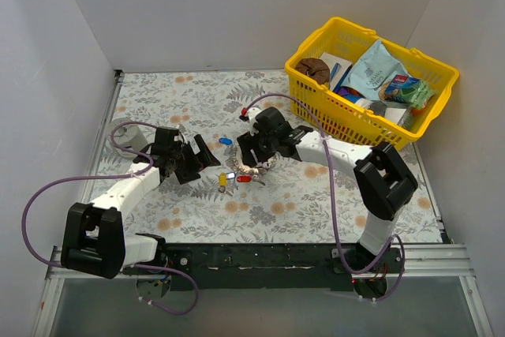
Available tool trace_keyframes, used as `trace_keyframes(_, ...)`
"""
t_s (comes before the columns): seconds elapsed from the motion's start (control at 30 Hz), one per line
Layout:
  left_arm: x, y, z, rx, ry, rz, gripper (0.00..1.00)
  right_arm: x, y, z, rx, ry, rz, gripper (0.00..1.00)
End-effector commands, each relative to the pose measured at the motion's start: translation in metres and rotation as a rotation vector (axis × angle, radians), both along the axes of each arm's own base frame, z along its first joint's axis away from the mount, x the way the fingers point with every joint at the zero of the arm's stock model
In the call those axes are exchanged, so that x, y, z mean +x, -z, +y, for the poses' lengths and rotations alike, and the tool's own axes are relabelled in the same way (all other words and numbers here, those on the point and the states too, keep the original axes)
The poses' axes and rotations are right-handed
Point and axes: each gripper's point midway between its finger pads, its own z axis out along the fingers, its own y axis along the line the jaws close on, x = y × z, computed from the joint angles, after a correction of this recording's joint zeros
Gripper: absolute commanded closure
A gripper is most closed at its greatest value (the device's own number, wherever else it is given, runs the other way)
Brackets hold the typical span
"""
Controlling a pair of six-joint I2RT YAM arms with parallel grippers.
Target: Put the keys on the keyring
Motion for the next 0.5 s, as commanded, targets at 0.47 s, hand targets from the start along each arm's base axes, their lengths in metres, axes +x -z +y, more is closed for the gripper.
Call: trace_keyframes(0.47, -0.002, -0.011, -0.01, -0.064, 0.049, -0.029, 0.1, -0.022, 0.078, 0.001, -0.113, -0.048, 0.137, 0.56)
